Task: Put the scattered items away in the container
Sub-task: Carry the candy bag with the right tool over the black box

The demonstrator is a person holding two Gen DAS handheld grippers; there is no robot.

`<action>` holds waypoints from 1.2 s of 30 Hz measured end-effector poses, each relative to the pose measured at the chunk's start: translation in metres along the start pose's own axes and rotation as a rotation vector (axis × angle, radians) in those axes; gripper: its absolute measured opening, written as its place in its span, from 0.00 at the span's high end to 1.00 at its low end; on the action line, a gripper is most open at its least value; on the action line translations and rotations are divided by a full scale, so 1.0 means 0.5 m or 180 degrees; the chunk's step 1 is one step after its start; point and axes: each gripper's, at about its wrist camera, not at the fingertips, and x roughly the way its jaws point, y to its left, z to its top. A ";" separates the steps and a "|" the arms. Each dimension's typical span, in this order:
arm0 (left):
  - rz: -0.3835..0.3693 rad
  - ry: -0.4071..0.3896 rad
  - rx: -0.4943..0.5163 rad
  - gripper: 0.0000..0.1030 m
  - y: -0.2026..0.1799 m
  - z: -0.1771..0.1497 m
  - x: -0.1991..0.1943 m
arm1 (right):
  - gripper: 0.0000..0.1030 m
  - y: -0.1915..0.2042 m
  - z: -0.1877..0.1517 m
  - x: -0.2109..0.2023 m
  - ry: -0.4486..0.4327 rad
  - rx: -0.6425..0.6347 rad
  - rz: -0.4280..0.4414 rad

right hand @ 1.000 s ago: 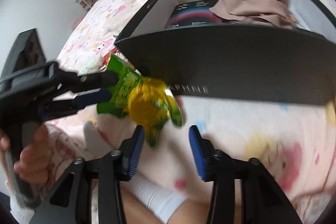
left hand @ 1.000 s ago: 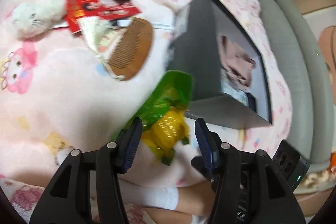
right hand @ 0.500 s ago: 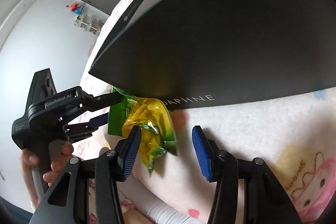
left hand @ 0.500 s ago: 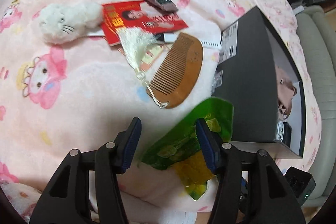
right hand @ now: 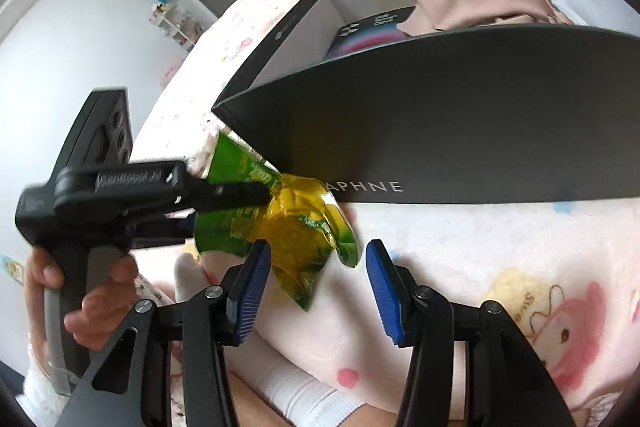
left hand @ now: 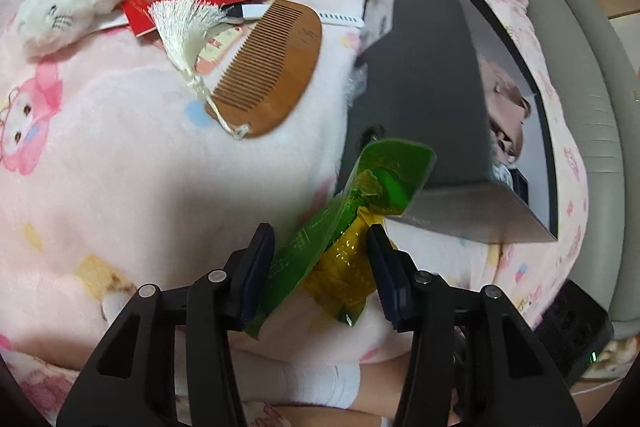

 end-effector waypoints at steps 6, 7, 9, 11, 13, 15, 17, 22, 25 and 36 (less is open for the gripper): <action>0.0083 0.0012 0.0023 0.52 0.000 0.000 0.008 | 0.55 -0.026 -0.019 0.066 0.0374 0.0340 0.0510; 0.0069 0.0044 0.0022 0.49 0.002 0.001 0.011 | 0.54 -0.029 -0.016 0.082 0.0393 0.0395 0.0613; -0.0025 0.0167 -0.0002 0.43 0.006 0.001 0.020 | 0.53 -0.033 -0.009 0.097 0.0372 0.0431 0.0601; -0.0042 0.0185 0.0031 0.41 0.004 -0.002 0.019 | 0.56 -0.035 -0.005 0.092 0.0297 0.0460 0.0735; -0.0120 0.0246 0.0110 0.41 -0.002 -0.007 0.021 | 0.64 -0.034 -0.007 0.072 0.0244 0.0475 0.0969; -0.0208 0.0340 0.0201 0.41 -0.012 -0.017 0.027 | 0.64 -0.027 -0.009 0.048 0.0190 0.0409 0.0912; -0.0397 0.0488 0.0308 0.42 -0.025 -0.028 0.037 | 0.64 -0.015 -0.013 0.021 0.0157 0.0230 0.0670; -0.0605 0.0584 0.0375 0.42 -0.041 -0.043 0.044 | 0.64 -0.003 -0.021 -0.022 0.0162 0.0090 0.0385; -0.0582 0.0425 0.0161 0.43 -0.012 -0.037 0.028 | 0.64 -0.020 -0.011 -0.039 0.0135 0.0083 0.0096; -0.0219 0.0263 -0.0072 0.41 0.017 -0.030 0.032 | 0.52 -0.114 -0.007 0.029 0.0282 0.0977 0.0679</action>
